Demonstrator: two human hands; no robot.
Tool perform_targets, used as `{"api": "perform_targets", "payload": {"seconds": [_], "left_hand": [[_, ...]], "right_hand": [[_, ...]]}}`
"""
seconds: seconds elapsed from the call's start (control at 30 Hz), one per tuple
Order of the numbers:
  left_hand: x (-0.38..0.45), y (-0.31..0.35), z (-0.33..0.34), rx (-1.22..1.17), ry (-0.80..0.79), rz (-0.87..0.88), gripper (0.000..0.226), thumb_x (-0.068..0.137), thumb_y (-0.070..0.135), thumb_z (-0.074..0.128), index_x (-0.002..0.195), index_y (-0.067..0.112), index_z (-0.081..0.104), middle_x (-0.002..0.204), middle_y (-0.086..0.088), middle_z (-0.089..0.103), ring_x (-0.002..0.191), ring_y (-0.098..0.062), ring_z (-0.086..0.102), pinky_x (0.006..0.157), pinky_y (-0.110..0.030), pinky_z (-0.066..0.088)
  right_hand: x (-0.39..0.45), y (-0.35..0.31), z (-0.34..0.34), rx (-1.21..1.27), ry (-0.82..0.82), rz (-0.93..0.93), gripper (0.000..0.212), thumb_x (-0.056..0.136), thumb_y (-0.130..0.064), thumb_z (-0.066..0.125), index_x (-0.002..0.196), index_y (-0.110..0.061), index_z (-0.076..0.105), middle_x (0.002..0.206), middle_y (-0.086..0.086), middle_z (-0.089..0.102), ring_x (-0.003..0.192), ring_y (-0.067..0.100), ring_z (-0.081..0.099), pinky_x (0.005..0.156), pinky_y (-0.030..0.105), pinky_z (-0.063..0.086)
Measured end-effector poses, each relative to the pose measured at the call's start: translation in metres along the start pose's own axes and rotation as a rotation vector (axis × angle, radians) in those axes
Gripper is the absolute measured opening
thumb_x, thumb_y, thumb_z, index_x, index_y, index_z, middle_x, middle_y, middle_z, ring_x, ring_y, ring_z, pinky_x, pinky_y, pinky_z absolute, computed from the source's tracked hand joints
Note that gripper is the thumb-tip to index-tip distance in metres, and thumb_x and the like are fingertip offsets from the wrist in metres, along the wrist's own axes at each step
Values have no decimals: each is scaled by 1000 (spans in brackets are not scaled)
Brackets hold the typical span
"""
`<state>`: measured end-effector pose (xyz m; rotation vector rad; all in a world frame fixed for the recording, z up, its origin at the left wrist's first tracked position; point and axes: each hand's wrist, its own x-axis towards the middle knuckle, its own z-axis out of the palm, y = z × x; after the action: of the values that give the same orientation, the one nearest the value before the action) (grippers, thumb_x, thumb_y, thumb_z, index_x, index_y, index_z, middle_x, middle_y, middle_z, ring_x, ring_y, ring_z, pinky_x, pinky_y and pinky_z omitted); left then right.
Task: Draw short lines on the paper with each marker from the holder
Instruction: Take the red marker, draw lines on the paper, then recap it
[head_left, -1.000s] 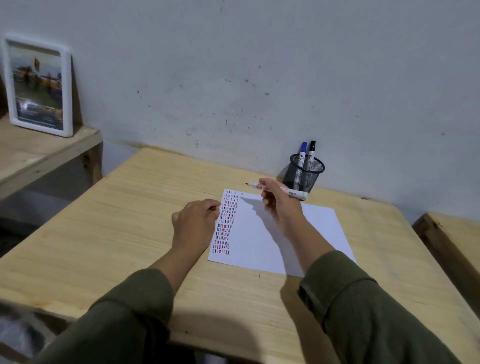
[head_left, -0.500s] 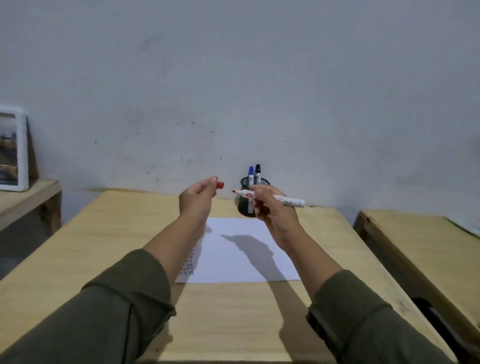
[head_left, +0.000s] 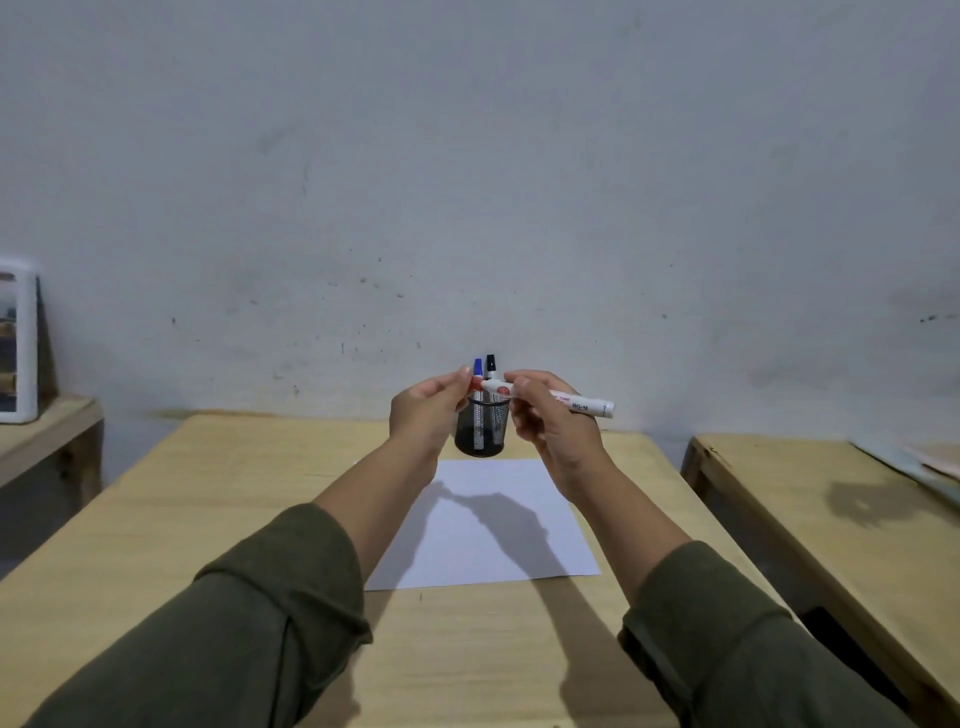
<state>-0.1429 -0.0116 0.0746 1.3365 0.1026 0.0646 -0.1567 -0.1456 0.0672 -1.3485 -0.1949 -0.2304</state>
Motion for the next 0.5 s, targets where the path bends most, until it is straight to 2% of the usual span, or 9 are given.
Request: {"api": "perform_targets", "payload": {"seconds": [0.1,0.2,0.37,0.5], "left_hand": [[-1,4,1,7,4,-30,23,85,34,65,94,14,70,85,5,68,73,0,59,58,-16,36],[0,7,1,12,-16,-70,23,84,35,66,92,14,70,84,6,68,72,2,58,59,-14,36],[0,12,0,-16,-33,-149,20,82,39,67,71,22,66,77,11,67,70,2,57,58,-16,36],[-2,11,4,-164,-34,-190,17,85,26,66,70,19,63,61,11,68,55,2,62,47,-11,42]], "right_hand": [[2,-1,-1,-58,-33,-25,14,91,-11,54,91,-9,67,64,2,50,55,10,44,53,22,34],[2,-3,-2,-136,-81,-48,14,91,-12,55,95,-7,68,65,-1,52,59,11,45,53,21,35],[3,-4,-3,-166,-125,-65,17,91,-13,56,99,-5,69,64,-11,60,63,9,48,55,18,38],[4,5,1,-95,-76,-24,20,89,-18,56,98,-8,71,72,0,58,65,11,48,59,21,38]]}}
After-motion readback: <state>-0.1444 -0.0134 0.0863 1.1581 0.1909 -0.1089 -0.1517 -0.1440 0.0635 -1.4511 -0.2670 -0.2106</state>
